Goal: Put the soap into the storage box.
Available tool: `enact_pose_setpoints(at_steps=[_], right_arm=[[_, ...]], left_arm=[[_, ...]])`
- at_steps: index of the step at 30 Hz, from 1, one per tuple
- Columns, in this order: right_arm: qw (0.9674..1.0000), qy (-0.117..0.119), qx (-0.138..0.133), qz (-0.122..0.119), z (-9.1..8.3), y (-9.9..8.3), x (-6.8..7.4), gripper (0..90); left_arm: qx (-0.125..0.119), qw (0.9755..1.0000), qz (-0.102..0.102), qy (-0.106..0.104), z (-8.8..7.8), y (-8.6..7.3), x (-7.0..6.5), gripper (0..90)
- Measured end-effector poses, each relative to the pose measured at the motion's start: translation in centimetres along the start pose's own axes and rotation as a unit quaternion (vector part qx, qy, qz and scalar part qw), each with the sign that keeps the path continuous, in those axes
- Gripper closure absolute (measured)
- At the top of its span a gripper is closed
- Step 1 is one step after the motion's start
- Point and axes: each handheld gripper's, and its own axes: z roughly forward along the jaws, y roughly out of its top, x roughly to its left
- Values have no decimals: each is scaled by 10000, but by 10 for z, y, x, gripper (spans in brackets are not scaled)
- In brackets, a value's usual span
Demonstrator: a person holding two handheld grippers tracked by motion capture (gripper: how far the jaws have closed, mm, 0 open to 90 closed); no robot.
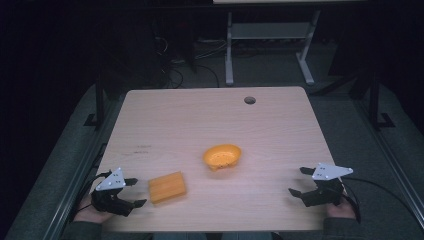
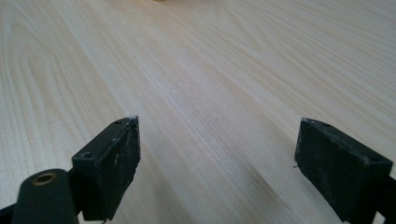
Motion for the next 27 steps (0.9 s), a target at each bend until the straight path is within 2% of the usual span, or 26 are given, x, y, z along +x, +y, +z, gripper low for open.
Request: enact_pose_setpoints(at_steps=[2,5,10,13,27], right_arm=[[10000,-12,4,20,0,0,0,137],[10000,-8,42,15,1,0,1,137],[9999,22,74,-87,3,2,3,137],[9999,77,79,-59,4,2,2,137],[9999,66,50,-66,3,3,2,137]], left_arm=[[-59,10000,-18,-26,0,1,-1,204],[-15,10000,69,-39,1,2,-1,204],[-6,10000,92,-21,2,6,-5,197],[-72,9999,95,-17,2,9,-6,186],[-42,9996,267,-24,4,21,-13,175]])
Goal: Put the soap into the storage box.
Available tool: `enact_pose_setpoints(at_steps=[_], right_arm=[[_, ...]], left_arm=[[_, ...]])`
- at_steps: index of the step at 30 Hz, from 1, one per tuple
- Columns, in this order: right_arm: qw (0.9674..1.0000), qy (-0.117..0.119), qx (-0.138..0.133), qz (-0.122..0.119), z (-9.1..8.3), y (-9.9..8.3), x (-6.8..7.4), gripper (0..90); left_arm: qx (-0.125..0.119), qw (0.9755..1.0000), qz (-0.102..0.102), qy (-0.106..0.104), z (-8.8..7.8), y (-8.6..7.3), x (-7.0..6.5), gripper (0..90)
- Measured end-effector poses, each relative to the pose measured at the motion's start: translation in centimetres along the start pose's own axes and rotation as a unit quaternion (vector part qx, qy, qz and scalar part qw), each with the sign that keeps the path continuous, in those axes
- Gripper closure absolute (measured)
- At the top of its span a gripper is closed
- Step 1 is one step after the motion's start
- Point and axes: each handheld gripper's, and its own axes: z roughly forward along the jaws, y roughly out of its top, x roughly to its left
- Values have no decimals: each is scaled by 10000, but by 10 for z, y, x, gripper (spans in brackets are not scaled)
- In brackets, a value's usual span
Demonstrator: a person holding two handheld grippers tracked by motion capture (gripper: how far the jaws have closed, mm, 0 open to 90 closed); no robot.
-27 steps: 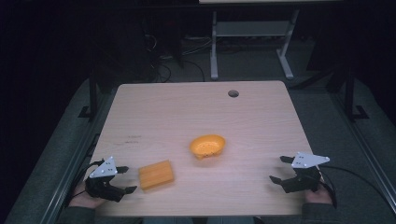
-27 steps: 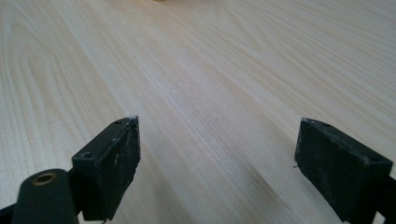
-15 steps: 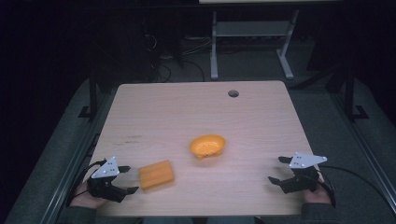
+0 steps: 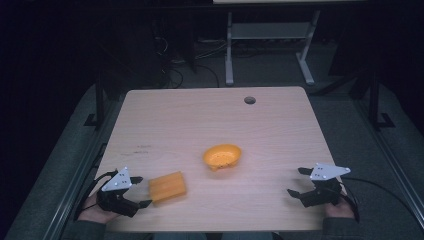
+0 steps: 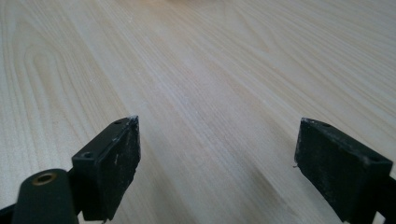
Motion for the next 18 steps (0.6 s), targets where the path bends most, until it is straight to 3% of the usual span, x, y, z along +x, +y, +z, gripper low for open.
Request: enact_pose_setpoints(at_steps=[18], right_arm=[[10000,17,-9,-6,-1,0,0,137]], left_arm=[[-7,9993,370,-3,10,24,-6,175]])
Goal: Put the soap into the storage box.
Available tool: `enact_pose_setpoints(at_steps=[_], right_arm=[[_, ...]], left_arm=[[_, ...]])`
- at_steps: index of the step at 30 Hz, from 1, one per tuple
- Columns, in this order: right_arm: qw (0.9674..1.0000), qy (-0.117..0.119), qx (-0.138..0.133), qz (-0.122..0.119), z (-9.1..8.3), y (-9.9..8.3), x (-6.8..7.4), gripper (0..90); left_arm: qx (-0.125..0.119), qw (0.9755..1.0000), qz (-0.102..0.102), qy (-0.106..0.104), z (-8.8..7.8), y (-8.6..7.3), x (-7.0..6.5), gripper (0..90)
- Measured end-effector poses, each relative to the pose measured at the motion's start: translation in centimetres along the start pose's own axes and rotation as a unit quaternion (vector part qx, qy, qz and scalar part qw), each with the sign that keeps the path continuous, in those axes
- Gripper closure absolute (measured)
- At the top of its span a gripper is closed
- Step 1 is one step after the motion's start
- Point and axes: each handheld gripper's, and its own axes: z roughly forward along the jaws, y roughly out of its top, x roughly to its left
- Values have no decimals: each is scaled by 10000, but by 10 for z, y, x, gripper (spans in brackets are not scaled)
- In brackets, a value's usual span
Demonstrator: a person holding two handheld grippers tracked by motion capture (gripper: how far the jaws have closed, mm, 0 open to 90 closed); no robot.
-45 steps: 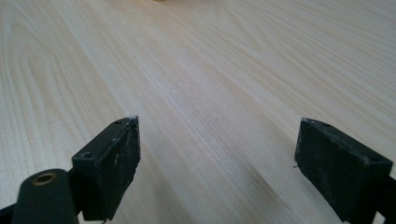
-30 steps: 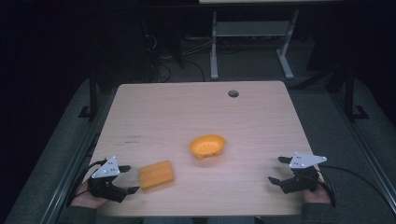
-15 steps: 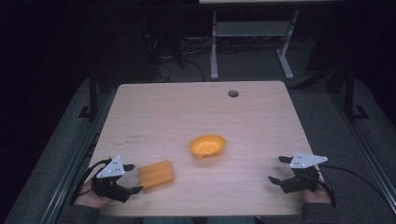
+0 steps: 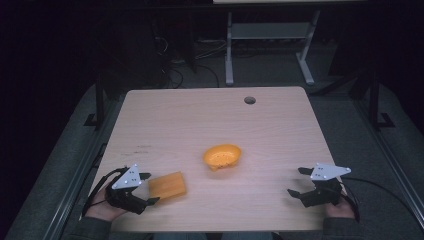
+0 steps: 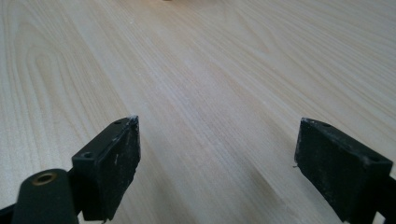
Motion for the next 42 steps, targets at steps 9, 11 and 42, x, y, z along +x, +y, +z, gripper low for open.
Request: enact_pose_setpoints(at_steps=[9,11,42], right_arm=[[10000,38,19,-19,1,0,0,137],[10000,40,21,-17,1,0,0,137],[9999,113,48,-61,3,0,1,137]], left_arm=[[43,9999,117,-102,10,13,4,178],[109,9998,123,-120,13,13,6,179],[753,9961,266,-370,50,31,11,179]])
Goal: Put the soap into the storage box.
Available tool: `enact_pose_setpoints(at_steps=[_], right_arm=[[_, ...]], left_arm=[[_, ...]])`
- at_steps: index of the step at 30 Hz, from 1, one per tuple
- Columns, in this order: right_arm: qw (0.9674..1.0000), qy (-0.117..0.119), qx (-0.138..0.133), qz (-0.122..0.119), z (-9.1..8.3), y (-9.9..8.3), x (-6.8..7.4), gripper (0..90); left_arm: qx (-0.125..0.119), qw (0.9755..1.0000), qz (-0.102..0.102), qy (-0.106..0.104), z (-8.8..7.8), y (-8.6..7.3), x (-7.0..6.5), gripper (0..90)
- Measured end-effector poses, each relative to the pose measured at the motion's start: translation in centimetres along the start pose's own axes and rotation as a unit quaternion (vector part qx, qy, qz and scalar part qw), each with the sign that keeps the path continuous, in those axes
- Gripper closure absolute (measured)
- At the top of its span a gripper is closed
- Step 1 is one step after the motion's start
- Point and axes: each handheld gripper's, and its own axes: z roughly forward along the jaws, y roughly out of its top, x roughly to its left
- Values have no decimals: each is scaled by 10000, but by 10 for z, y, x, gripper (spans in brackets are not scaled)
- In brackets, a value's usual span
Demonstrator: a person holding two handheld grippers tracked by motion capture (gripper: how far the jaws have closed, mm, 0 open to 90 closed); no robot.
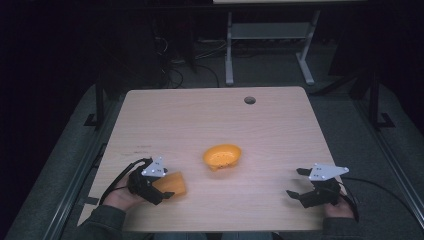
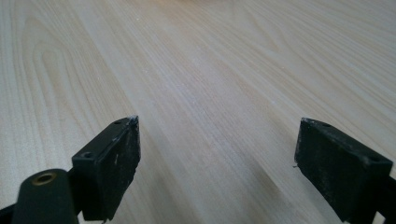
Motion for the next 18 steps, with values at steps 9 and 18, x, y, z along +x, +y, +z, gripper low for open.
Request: enact_pose_setpoints(at_steps=[9,18], right_arm=[[10000,8,11,-14,0,0,0,137],[10000,34,32,-38,1,0,0,137]], left_arm=[[182,9998,8,-40,9,-1,-1,177],[236,9997,-35,-73,11,-1,1,172]])
